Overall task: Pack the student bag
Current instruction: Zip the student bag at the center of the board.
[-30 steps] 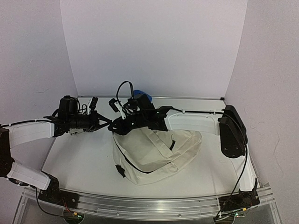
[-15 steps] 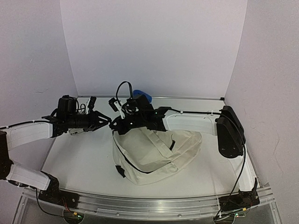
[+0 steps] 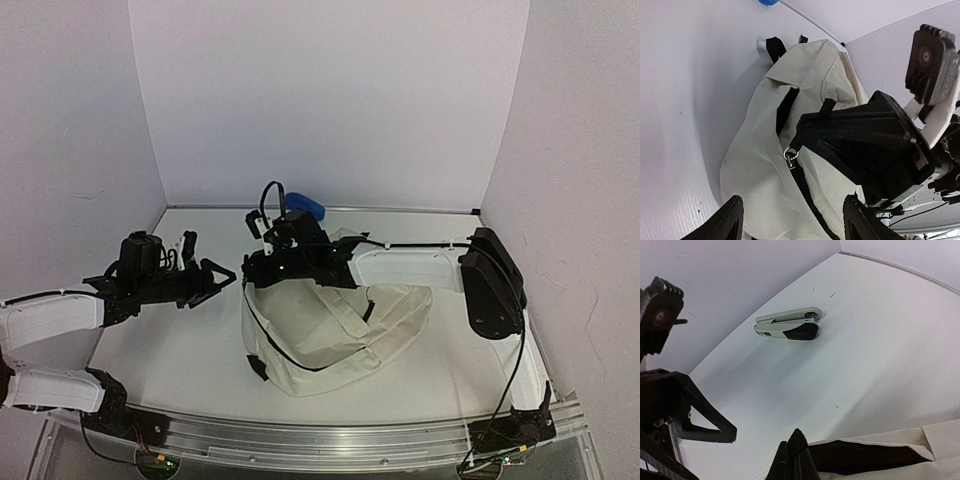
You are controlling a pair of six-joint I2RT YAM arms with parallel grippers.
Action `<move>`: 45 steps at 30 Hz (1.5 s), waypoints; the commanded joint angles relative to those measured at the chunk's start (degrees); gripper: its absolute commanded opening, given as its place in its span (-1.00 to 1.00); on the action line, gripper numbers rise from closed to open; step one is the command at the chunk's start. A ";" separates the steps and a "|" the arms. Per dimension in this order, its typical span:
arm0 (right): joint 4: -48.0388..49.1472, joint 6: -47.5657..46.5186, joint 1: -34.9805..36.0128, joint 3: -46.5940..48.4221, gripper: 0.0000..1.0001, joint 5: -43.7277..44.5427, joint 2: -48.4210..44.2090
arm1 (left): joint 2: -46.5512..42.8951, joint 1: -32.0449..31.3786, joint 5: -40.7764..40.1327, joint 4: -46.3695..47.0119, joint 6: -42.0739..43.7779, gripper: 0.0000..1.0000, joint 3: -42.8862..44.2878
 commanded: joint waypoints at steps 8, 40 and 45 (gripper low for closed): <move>5.82 2.42 0.04 -0.49 -1.00 -1.34 -7.11 | 11.09 -4.55 -0.13 13.11 -4.56 0.18 2.73; 4.22 12.60 -2.61 1.00 -1.00 29.95 -2.58 | 2.99 -5.05 -5.95 -8.42 -6.36 -1.00 2.34; 3.84 12.60 -3.41 0.78 -1.00 31.72 -2.68 | 1.85 -5.06 -8.50 -12.26 -6.88 -1.00 2.95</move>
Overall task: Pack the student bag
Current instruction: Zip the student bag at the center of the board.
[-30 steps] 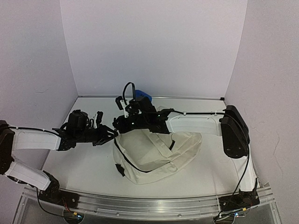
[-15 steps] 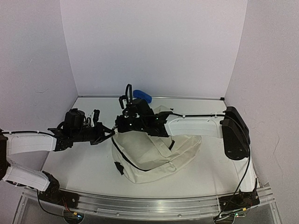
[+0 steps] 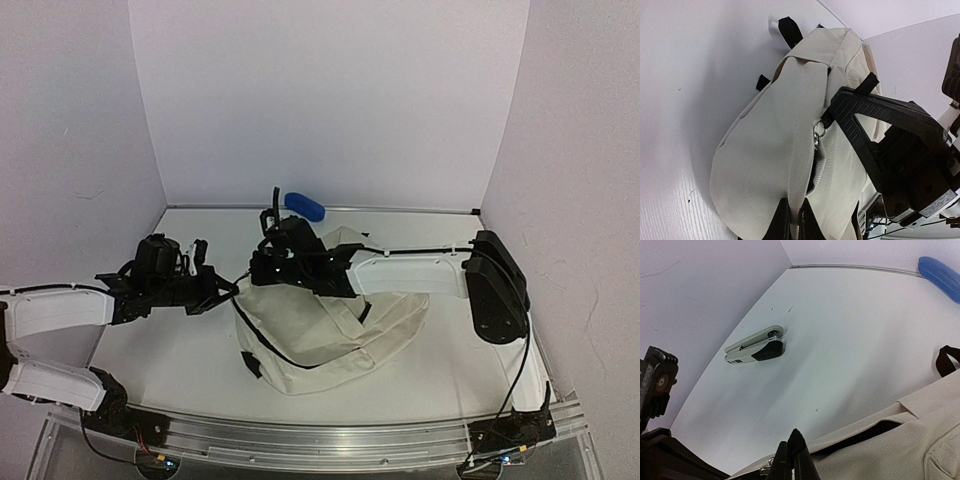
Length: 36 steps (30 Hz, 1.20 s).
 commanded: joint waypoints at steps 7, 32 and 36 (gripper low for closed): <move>2.94 0.52 -6.60 2.45 -1.00 16.56 -2.31 | -3.38 0.25 -5.10 -15.90 -1.01 -1.00 2.80; -3.48 -12.04 -8.57 -11.28 0.60 5.14 -19.17 | -3.41 6.88 -5.67 -20.87 1.03 -0.89 8.41; -11.03 -11.59 -10.44 -13.83 0.74 6.06 -22.51 | 1.77 9.09 -3.15 -21.25 4.95 -0.76 13.26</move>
